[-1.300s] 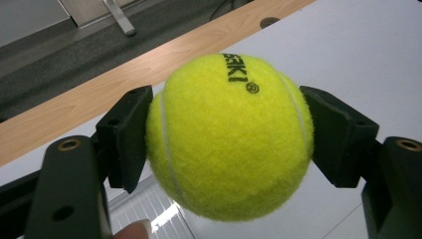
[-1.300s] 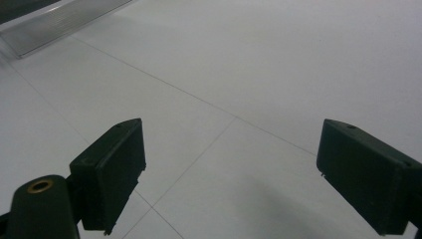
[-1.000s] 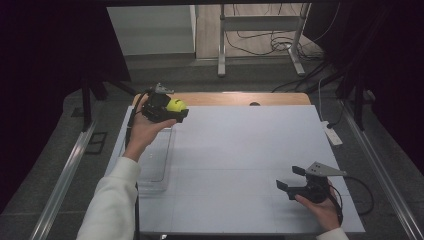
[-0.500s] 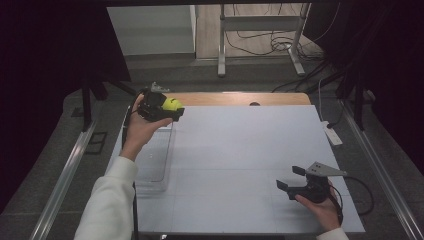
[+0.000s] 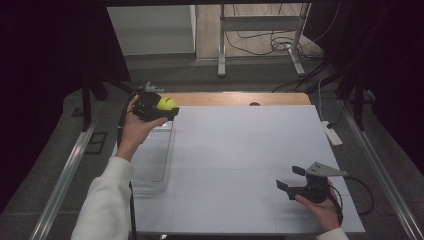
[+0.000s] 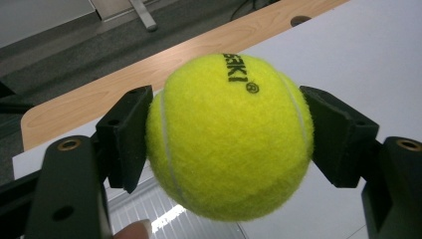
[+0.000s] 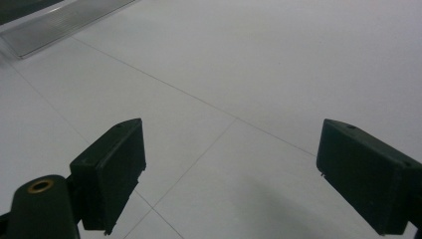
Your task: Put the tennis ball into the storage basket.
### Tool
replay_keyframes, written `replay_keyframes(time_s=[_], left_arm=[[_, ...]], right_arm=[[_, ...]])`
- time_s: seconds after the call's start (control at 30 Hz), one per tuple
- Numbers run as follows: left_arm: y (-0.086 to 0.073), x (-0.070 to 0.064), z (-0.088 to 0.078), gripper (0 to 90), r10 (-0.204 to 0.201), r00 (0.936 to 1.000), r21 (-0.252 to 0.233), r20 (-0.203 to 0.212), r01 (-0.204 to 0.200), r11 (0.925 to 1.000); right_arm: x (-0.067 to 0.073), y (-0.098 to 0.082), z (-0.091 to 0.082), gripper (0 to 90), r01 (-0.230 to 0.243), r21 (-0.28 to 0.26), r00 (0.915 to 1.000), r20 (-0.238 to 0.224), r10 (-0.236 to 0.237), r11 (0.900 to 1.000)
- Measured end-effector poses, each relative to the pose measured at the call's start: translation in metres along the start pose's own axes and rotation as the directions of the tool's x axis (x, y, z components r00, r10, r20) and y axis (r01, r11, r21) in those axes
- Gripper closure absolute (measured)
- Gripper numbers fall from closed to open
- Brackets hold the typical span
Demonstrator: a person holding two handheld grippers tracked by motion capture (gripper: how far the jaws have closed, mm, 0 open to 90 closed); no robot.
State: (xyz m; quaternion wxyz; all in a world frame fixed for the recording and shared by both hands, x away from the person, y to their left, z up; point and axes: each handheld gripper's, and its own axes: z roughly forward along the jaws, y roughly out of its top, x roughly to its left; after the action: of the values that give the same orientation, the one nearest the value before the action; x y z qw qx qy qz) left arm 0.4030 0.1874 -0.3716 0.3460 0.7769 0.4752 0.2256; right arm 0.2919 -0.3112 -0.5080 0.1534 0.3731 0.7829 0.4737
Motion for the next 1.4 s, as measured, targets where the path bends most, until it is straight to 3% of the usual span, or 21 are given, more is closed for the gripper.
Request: replay_keyframes(time_s=[1.4], left_arm=[[-0.017, 0.036, 0.008, 26.7, -0.073, 0.9937, 0.025, -0.085, 0.076, 0.9968]], right_arm=[[0.001, -0.001, -0.001, 12.4, -0.002, 0.005, 1.0, 0.004, 0.002, 1.0]])
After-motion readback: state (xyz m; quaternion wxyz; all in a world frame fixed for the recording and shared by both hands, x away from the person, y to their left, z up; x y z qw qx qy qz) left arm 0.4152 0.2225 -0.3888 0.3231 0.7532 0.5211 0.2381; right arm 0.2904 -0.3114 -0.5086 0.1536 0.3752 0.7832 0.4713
